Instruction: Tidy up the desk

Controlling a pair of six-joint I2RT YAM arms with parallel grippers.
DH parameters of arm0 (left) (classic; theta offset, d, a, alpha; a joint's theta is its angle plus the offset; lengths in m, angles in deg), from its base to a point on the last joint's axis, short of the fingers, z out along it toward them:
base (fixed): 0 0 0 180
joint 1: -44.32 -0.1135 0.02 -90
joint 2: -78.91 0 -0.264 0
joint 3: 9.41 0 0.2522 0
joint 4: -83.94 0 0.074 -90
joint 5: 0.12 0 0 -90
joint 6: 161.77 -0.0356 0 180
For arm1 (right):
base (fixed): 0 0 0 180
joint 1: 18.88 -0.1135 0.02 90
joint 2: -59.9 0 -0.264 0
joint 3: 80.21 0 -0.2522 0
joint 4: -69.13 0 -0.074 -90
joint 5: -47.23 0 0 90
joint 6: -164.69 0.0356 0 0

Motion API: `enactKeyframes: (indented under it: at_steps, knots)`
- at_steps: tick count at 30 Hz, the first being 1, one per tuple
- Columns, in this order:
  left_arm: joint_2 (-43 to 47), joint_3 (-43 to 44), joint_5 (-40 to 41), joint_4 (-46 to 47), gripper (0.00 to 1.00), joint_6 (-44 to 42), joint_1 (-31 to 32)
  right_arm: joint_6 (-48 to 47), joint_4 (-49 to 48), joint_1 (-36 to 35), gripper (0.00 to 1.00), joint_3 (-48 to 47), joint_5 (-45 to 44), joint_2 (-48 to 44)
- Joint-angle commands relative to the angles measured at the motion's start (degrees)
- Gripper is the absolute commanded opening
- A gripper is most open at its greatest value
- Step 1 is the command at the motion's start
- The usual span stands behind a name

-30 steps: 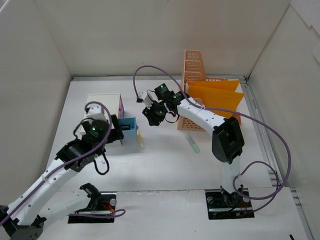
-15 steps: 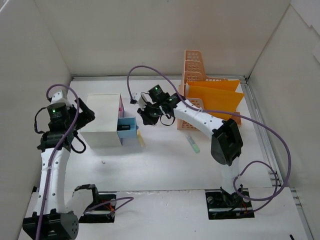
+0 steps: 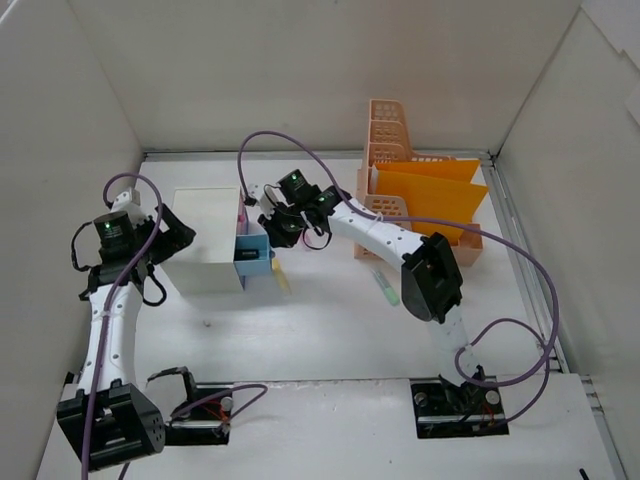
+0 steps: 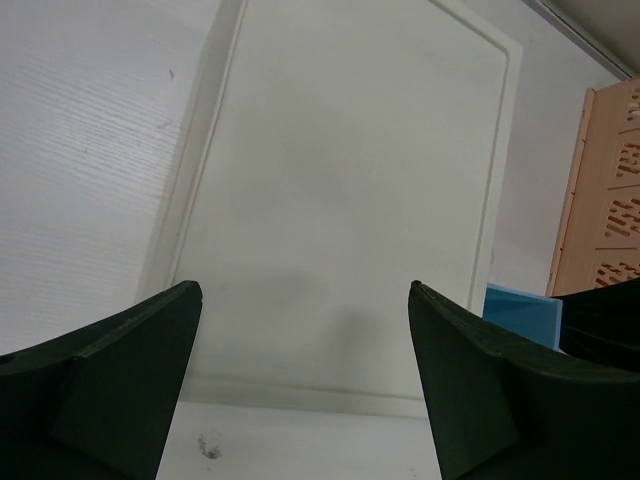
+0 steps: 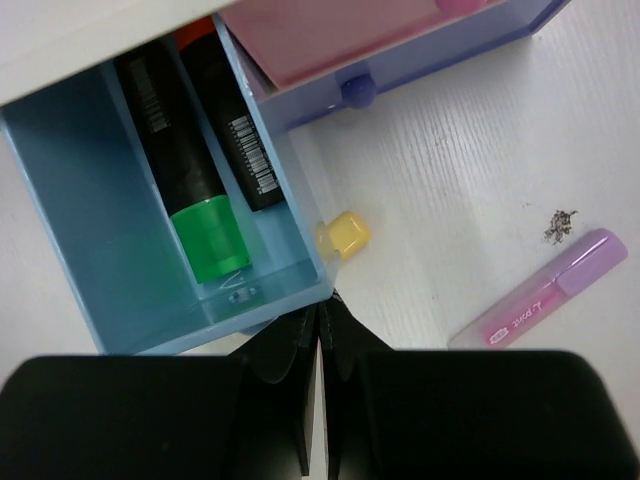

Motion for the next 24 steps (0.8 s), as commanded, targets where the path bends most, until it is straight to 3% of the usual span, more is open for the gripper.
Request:
enactKeyframes:
  at_steps: [1,24]
  knots:
    - [-3.1,-1.3,-2.5,2.1,0.81,-2.2,-0.4,1.3,-4.1,-1.2,0.0,-4.0,2.1,0.4]
    - [-8.9,-3.3,0.7,1.4,0.8,-4.3,5.1,6.2,-9.1,-4.8,0.01,-15.0,12.2,9.9]
